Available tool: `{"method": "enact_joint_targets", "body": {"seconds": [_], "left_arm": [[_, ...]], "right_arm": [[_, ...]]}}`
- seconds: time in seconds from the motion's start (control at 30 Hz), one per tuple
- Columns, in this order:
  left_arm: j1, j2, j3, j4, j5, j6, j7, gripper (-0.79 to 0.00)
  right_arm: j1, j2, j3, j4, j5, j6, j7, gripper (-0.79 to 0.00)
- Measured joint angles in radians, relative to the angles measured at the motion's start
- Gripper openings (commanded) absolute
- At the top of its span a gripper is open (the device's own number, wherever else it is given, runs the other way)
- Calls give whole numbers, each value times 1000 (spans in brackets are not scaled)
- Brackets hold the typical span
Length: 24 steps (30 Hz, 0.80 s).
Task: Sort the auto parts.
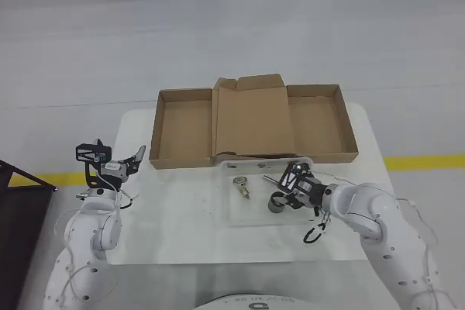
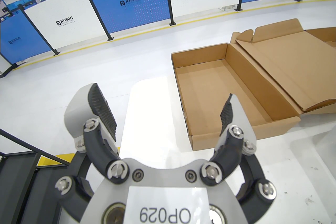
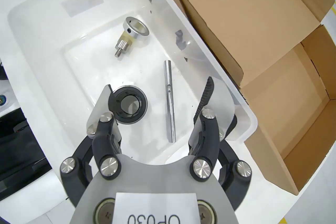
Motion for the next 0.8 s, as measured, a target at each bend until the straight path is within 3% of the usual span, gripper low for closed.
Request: {"method": "enact_joint_targets", "body": {"seconds": [0.23, 0.4, 0.47, 0.8], "left_arm": [[0, 0, 0, 0, 0, 0, 0, 0], [0, 0, 0, 0, 0, 0, 0, 0], [0, 0, 0, 0, 0, 0, 0, 0], [0, 0, 0, 0, 0, 0, 0, 0]], "right_arm": [[12, 7, -3, 24, 24, -4, 28, -123], [47, 8, -29, 42, 34, 21, 61, -234], [61, 9, -40, 51, 35, 29, 80, -413], [97, 13, -90, 84, 35, 45, 151, -437]]}}
